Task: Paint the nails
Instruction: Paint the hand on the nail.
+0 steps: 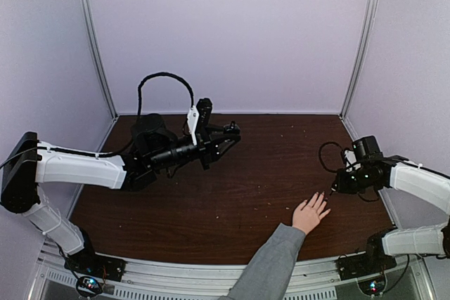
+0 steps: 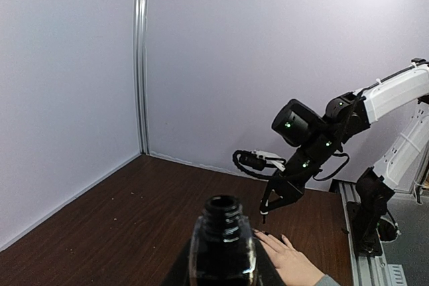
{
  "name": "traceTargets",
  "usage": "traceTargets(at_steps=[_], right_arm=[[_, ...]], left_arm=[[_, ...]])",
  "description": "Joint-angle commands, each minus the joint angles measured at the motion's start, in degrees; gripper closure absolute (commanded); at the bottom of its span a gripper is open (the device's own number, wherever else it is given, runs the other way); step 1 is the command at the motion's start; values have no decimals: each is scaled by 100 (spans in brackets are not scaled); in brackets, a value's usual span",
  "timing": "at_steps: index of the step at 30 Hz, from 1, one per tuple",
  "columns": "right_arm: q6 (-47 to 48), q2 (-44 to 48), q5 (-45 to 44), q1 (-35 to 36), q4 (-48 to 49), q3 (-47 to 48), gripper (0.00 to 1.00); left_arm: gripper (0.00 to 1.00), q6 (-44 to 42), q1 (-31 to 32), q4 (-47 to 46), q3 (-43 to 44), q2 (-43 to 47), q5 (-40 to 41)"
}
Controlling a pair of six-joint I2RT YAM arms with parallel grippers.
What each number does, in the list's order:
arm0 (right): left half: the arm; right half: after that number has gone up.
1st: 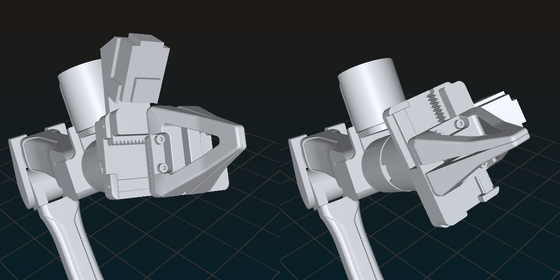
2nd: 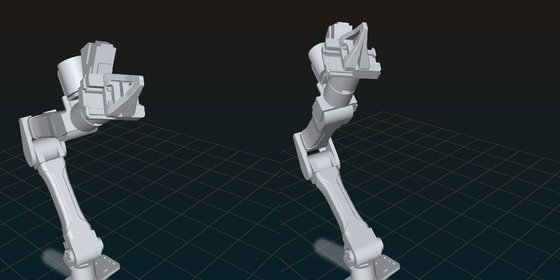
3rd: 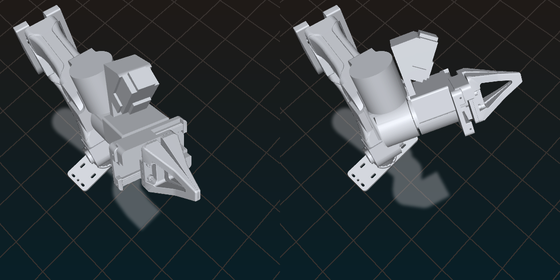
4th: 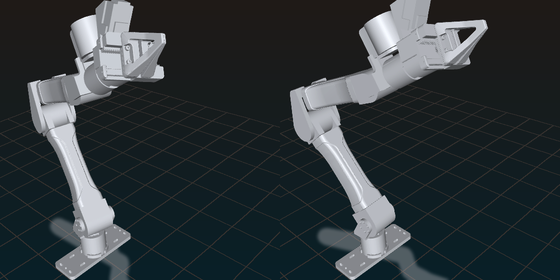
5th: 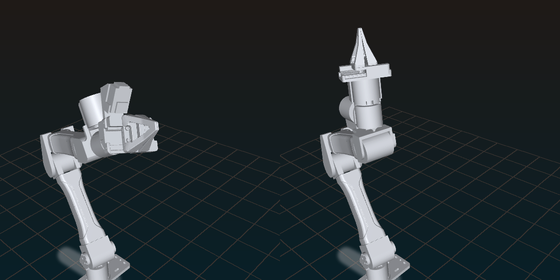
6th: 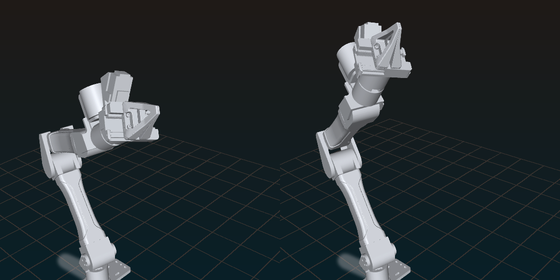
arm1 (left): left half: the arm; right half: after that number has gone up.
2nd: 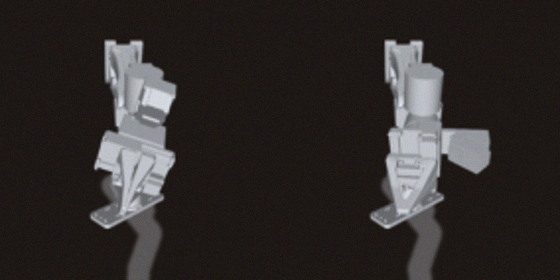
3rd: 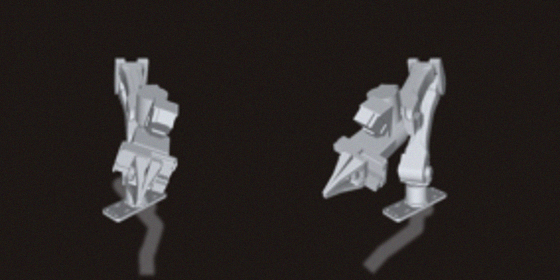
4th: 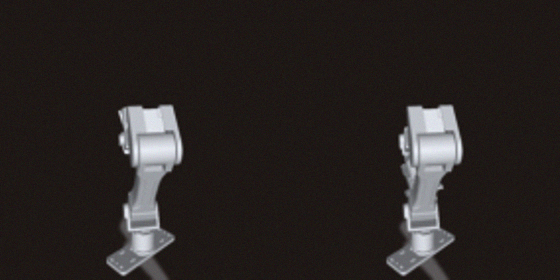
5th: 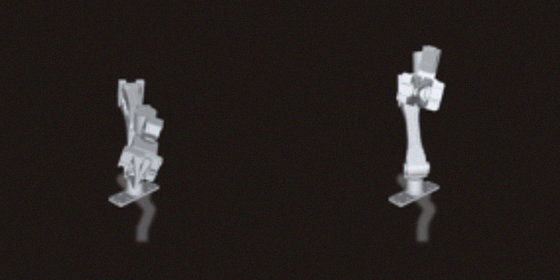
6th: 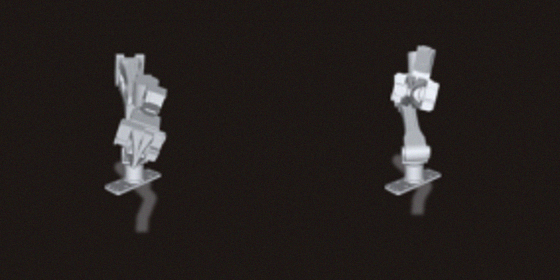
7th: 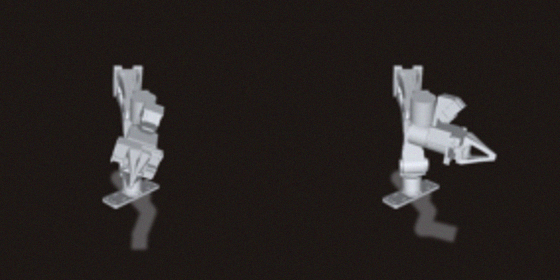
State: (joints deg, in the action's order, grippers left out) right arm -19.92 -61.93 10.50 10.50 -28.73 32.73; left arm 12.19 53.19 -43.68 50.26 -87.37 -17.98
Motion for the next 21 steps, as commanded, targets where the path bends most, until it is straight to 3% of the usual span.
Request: traceTargets(at_steps=[1, 21], right_arm=[[4, 59, 179, -48, 163, -26, 100], [43, -474, 343, -48, 143, 85, 100]], left_arm=[[100, 80, -48, -431, -32, -17, -18], [100, 80, -56, -425, -7, -34, -11]])
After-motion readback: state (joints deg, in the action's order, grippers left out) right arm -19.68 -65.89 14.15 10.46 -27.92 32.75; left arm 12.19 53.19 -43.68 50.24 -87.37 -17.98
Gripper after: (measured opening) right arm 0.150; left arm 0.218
